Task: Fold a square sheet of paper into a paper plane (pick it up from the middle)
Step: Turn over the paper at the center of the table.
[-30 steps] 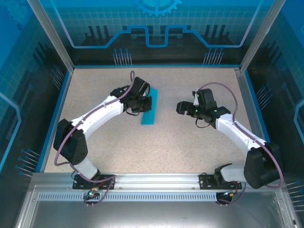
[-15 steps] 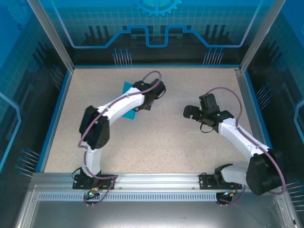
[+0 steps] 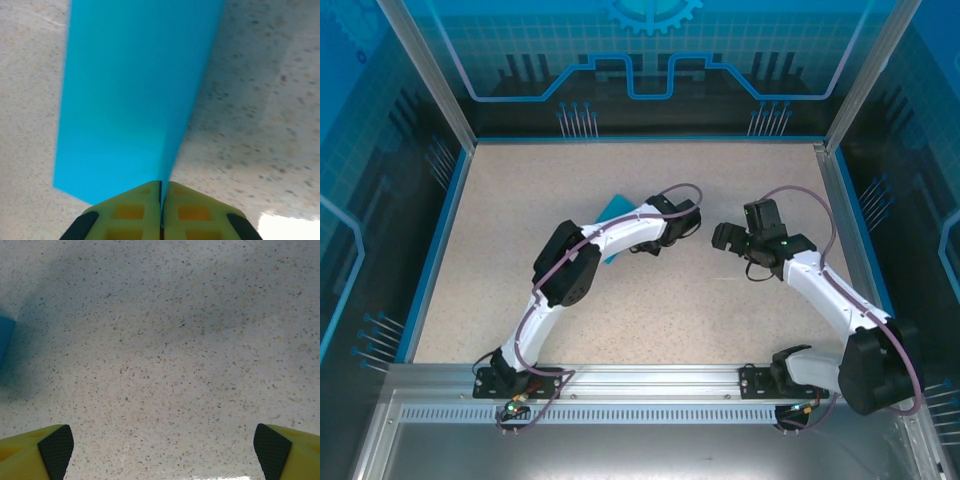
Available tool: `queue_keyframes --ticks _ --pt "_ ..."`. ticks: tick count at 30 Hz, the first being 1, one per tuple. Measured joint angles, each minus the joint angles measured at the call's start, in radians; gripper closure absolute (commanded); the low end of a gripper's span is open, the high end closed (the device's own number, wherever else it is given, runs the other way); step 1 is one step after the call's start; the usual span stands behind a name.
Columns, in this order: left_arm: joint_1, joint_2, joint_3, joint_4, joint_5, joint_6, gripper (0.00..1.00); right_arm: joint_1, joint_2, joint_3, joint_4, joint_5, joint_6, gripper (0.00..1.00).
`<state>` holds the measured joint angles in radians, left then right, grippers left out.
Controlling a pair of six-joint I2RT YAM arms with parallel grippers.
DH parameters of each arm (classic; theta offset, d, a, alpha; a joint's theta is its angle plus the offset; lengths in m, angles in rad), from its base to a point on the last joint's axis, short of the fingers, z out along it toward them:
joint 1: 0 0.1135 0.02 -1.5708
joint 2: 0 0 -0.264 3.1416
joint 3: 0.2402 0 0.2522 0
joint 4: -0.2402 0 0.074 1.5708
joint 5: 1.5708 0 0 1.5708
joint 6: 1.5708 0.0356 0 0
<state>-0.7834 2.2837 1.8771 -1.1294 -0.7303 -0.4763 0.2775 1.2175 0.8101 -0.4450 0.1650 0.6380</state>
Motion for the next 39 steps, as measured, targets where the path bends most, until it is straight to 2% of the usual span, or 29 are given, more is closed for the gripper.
queue_keyframes --ticks 4,7,11,14,19,22,25,29,33,39 --pt "-0.004 0.015 0.0 0.037 0.065 0.001 0.92 -0.016 -0.01 -0.006 -0.019 0.014 0.018 0.04" --pt "-0.003 0.024 0.0 0.063 0.111 0.002 0.86 -0.032 -0.012 -0.006 -0.035 0.02 0.034 0.03" --pt "-0.003 0.025 0.0 0.087 0.178 0.007 0.67 -0.045 -0.013 -0.006 -0.051 0.019 0.044 0.03" --pt "-0.003 0.018 -0.005 0.113 0.256 0.008 0.58 -0.047 -0.013 -0.006 -0.059 0.013 0.043 0.04" --pt "0.001 -0.126 -0.099 0.204 0.437 0.008 0.45 -0.049 0.004 0.014 -0.072 -0.024 0.026 0.04" --pt "0.019 -0.286 -0.178 0.289 0.565 0.004 0.43 -0.048 0.053 0.059 -0.075 -0.066 0.003 0.04" --pt "0.08 -0.447 -0.276 0.392 0.684 -0.018 0.35 -0.018 0.122 0.132 -0.076 -0.09 -0.018 0.04" --pt "0.224 -0.592 -0.441 0.514 0.773 -0.069 0.27 0.08 0.235 0.259 -0.068 -0.107 -0.022 0.05" --pt "0.359 -0.643 -0.607 0.581 0.784 -0.122 0.15 0.198 0.383 0.424 -0.056 -0.135 -0.021 0.07" --pt "0.502 -0.689 -0.813 0.631 0.782 -0.179 0.02 0.333 0.674 0.704 -0.041 -0.188 -0.008 0.09"
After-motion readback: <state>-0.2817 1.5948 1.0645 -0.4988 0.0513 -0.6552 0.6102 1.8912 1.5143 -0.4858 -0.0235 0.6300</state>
